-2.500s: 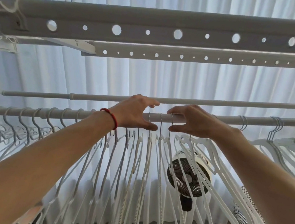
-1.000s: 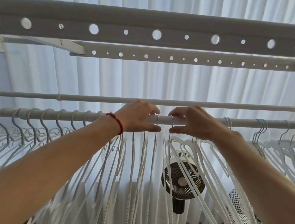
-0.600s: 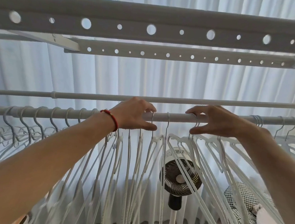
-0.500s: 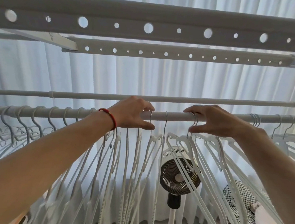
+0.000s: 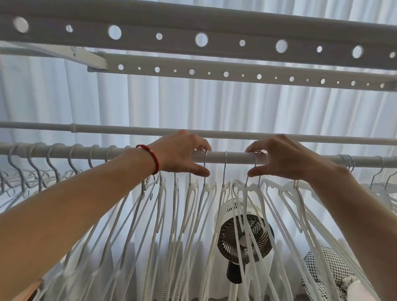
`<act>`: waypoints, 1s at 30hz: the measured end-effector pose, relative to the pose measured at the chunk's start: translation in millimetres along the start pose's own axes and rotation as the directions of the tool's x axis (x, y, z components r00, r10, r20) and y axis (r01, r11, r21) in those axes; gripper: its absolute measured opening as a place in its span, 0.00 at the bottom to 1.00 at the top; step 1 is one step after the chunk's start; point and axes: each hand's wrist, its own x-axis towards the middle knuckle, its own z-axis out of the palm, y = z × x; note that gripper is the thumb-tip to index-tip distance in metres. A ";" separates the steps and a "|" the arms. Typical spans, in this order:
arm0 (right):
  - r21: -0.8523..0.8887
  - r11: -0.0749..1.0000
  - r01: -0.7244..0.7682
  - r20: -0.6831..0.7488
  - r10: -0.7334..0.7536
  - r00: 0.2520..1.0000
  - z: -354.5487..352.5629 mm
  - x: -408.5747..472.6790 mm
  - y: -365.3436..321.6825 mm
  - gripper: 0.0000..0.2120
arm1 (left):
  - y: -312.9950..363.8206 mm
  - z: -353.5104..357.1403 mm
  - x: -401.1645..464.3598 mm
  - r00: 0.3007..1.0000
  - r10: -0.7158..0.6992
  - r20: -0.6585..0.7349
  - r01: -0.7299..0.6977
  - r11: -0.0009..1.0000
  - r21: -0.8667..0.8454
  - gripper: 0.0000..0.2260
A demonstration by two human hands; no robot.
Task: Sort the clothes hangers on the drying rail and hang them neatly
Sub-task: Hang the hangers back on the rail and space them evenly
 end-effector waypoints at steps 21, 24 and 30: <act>-0.196 0.981 -0.009 0.058 0.021 0.998 -9.6 13.8 -30.6 0.24 | 3.0 3.3 0.3 0.999 -0.045 -0.030 0.044 0.998 -0.040 0.27; -0.199 0.980 -0.015 0.059 0.027 0.998 -9.9 12.6 -31.1 0.23 | 4.0 4.4 1.6 0.998 -0.042 -0.035 0.041 0.998 -0.038 0.28; -0.202 0.979 -0.012 0.038 0.020 0.999 -7.4 10.5 -28.3 0.25 | 2.4 5.4 2.8 0.999 -0.029 -0.037 0.028 0.999 -0.025 0.28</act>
